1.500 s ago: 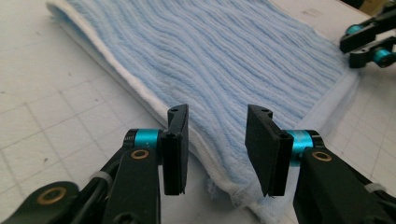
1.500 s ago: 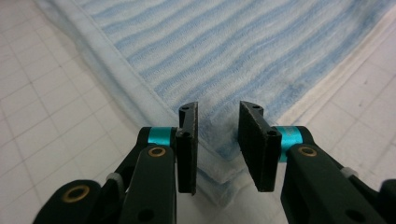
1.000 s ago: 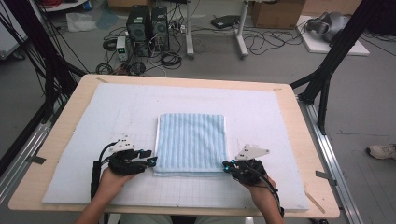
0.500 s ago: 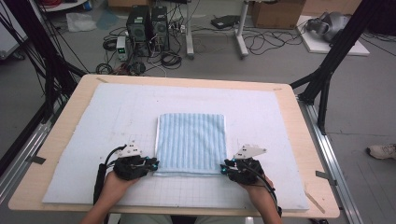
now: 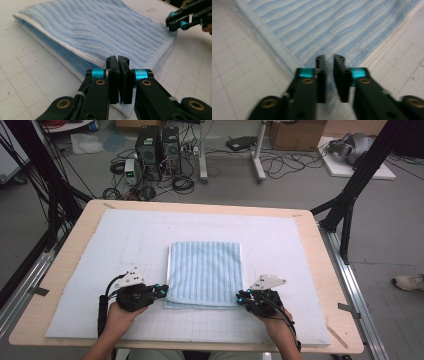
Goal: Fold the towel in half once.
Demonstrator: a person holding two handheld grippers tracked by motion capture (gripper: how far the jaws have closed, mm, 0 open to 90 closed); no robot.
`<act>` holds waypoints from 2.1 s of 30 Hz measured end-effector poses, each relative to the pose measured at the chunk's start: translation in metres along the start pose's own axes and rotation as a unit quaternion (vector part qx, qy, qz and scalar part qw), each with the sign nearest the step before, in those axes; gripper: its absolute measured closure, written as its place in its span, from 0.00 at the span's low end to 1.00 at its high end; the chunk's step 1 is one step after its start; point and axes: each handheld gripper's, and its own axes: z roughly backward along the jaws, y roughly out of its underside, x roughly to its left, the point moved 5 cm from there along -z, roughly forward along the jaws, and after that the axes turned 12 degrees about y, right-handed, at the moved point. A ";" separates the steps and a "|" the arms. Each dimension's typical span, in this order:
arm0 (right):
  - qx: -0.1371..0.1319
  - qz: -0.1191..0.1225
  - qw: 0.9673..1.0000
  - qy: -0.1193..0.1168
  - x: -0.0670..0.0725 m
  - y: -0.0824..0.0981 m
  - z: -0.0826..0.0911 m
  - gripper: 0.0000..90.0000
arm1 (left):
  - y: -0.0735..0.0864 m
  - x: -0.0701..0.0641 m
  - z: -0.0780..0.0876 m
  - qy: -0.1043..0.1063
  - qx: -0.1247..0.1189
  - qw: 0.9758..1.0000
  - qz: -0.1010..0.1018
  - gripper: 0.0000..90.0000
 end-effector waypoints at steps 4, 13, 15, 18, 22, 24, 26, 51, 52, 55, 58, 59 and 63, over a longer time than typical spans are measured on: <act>0.018 0.007 1.000 0.000 0.003 0.003 -0.011 0.81 | 0.001 -0.002 -0.002 0.008 0.001 1.000 0.008 0.97; -0.003 0.010 1.000 -0.002 0.001 -0.004 0.000 0.97 | 0.001 -0.005 0.003 0.024 -0.009 0.999 0.023 0.97; -0.007 0.006 1.000 -0.001 -0.003 -0.005 0.006 0.97 | 0.002 -0.007 0.003 0.030 -0.008 0.999 0.026 0.97; 0.000 0.004 1.000 -0.003 -0.005 -0.003 0.009 0.97 | 0.006 -0.008 -0.001 0.030 0.010 0.999 0.026 0.97; 0.032 0.013 0.999 -0.008 -0.001 0.005 0.000 0.93 | 0.014 -0.002 -0.006 0.009 0.036 0.999 0.030 0.95; 0.029 0.009 1.000 -0.009 0.000 0.004 -0.001 0.87 | 0.012 0.003 -0.005 -0.011 0.027 0.999 0.029 0.81; 0.012 -0.003 1.000 -0.007 -0.002 0.001 0.003 0.83 | 0.009 0.008 -0.002 -0.032 0.013 0.999 0.026 0.71; -0.035 -0.065 0.997 0.038 -0.023 0.003 0.006 0.59 | -0.024 0.067 -0.011 -0.076 -0.047 0.996 0.027 0.52; -0.034 -0.069 0.996 0.039 -0.023 0.004 0.006 0.56 | -0.024 0.069 -0.012 -0.078 -0.045 0.996 0.028 0.52; -0.030 -0.074 0.996 0.042 -0.024 0.007 0.005 0.56 | -0.029 0.074 -0.017 -0.082 -0.038 0.996 0.024 0.52; -0.029 -0.069 0.996 0.041 -0.022 0.008 0.006 0.58 | -0.031 0.075 -0.023 -0.075 -0.030 0.996 0.024 0.55; -0.029 -0.066 0.997 0.040 -0.021 0.009 0.007 0.60 | -0.029 0.074 -0.026 -0.066 -0.021 0.997 0.025 0.63; -0.029 -0.052 0.998 0.034 -0.018 0.010 0.009 0.64 | -0.024 0.070 -0.039 -0.049 0.009 0.999 0.008 0.78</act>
